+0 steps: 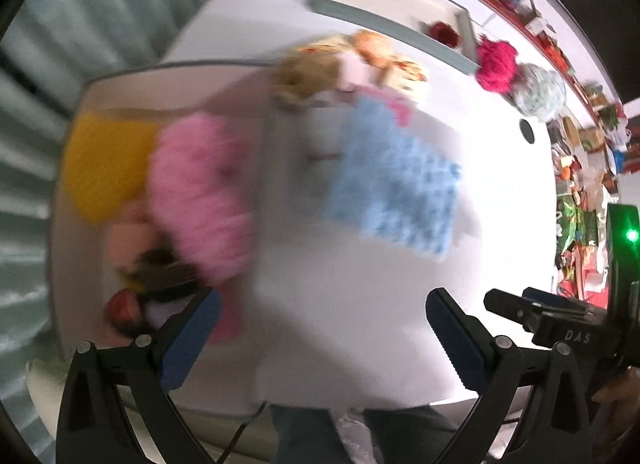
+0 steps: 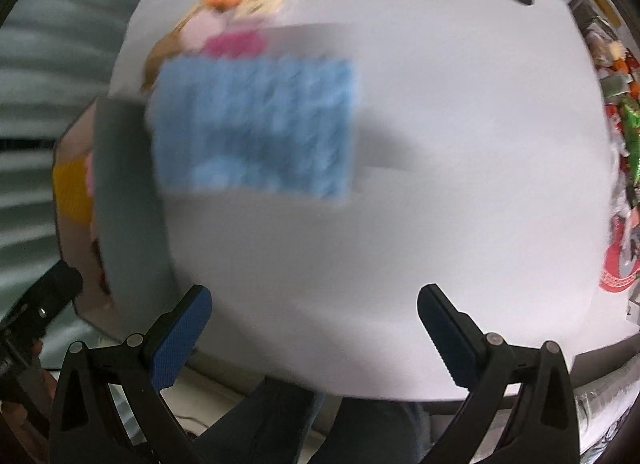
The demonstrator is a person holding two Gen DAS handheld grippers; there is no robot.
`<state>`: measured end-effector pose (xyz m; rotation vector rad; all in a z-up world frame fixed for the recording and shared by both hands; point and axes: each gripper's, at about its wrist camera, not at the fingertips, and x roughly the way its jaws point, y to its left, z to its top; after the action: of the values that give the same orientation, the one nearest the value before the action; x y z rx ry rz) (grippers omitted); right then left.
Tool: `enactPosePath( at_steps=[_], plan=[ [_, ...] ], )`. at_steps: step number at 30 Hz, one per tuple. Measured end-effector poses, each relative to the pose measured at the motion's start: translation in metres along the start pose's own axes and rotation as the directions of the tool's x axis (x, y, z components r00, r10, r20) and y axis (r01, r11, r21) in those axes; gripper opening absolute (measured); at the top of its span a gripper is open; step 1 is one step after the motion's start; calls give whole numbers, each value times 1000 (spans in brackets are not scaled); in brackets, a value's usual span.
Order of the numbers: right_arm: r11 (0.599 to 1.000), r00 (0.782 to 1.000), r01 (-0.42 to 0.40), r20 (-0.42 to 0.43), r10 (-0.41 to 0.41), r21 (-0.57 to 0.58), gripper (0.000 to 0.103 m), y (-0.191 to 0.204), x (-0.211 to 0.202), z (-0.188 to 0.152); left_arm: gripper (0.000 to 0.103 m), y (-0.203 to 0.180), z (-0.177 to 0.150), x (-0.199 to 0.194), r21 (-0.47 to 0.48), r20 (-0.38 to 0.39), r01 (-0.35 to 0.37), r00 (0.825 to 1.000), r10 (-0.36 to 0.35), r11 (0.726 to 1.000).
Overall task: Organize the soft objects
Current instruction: 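Withdraw both open tools from the box back over the table, then grasp the magenta yarn ball with the right tool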
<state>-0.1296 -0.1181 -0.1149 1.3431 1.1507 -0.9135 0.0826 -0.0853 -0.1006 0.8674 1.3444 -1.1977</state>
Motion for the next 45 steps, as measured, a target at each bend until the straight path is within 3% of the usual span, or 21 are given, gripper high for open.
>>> enactPosePath(
  at_steps=[3,7,10,18,23,28,30,34,37,41,43,45],
  plan=[
    [999,1000,18,23,-19,26,103,-30,-11,20,103,-40,13,25,49,-5,-27,1000,27,998],
    [999,996,53,66,-53,3,103,-62,-27,45,103,-96,22,69,164,-17,-101,994,105,981],
    [998,993,46,110,-42,-36,103,-73,-42,74,103,-125,28,102,191,-44,-129,989,139,973],
    [986,971,80,237,-44,-144,103,-58,-54,176,103,-138,46,148,19,-78,-183,980,184,983],
    [961,935,177,340,-97,-212,103,-39,-60,240,103,-140,58,162,-62,-89,-204,976,198,977],
    [937,908,263,388,-159,-231,103,-33,-57,295,103,-134,71,172,-127,-101,-207,976,195,970],
    [931,905,280,389,-175,-232,100,-35,-53,309,103,-132,81,174,-145,-91,-201,978,190,969],
    [882,892,368,379,-245,-296,80,-34,-37,331,103,-125,87,173,-172,-90,-183,981,170,968],
    [854,903,375,349,-249,-360,79,-34,-24,334,103,-111,90,168,-170,-81,-180,982,169,969],
    [786,891,430,347,-292,-443,79,-23,-3,338,103,-103,87,167,-191,-88,-180,982,166,965],
    [792,889,436,341,-305,-427,78,-24,2,343,103,-102,89,170,-180,-110,-178,981,160,967],
    [791,883,451,339,-326,-413,53,-24,1,344,103,-101,93,171,-157,-126,-172,980,153,972]
  ],
)
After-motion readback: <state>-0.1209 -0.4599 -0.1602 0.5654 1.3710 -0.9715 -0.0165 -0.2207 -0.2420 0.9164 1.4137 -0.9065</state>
